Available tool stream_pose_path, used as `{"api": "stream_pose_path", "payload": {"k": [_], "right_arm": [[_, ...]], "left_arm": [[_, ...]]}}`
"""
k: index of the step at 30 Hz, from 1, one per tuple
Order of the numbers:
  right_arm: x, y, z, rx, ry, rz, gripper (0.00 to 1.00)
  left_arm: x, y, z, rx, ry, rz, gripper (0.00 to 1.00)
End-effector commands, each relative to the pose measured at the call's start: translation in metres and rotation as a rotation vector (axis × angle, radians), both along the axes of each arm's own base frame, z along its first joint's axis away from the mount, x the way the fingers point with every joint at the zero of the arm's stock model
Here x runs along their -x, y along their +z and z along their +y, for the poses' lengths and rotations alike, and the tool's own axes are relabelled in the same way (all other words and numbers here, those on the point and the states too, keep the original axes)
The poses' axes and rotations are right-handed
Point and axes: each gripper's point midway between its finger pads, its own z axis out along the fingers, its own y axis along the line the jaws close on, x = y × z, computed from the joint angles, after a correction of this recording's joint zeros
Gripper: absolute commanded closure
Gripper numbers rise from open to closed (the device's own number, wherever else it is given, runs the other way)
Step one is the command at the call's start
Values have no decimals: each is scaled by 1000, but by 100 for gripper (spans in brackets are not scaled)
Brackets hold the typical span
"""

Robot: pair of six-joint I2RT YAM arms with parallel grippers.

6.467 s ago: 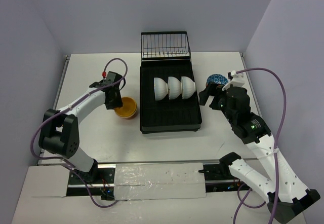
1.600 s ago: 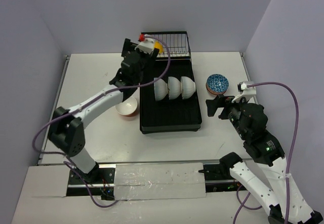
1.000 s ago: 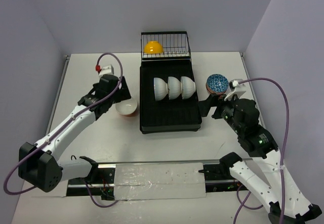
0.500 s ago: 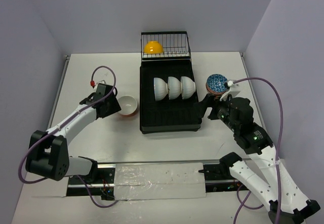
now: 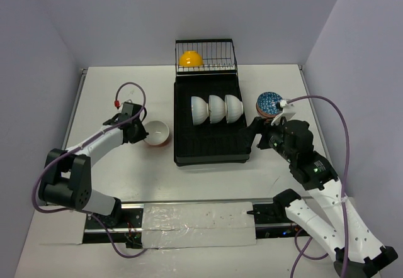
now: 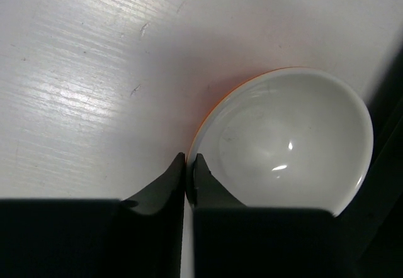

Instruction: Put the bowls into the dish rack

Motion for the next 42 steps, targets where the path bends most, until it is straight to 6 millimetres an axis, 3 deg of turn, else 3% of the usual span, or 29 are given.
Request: {"api": "stream_pose_path", "payload": {"k": [1,4,11,14,15,20,24,30,35,42], "right_arm": [[-5,15,6,-13,31,-57,5],[-6,25,13,-26,64,-70,7],[-16,46,39,-57,133,-28,14],[-21,53,55,-33,167,11,17],[-22,55,60,-24,177,20,18],[-27,62,101,26,256,91,24],[-37,63,134,35,276,146,31],[-50,50,162,87,270,212,37],[-63,36,172,121,246,241,46],[-79,33,179,133,200,243,55]], "left_arm": [[-19,23,-4,12,-18,-74,98],[-21,39,-1,-6,-28,-106,100],[-19,114,3,-40,-59,-254,100],[-15,146,-8,-44,-107,-332,100],[-13,159,-20,-35,-137,-362,100],[-2,192,-52,-50,-181,-424,100],[4,204,-79,-45,-225,-442,100],[6,221,-100,-36,-259,-469,100],[6,230,-112,-28,-285,-480,100],[4,233,-113,-52,-305,-486,100]]}}
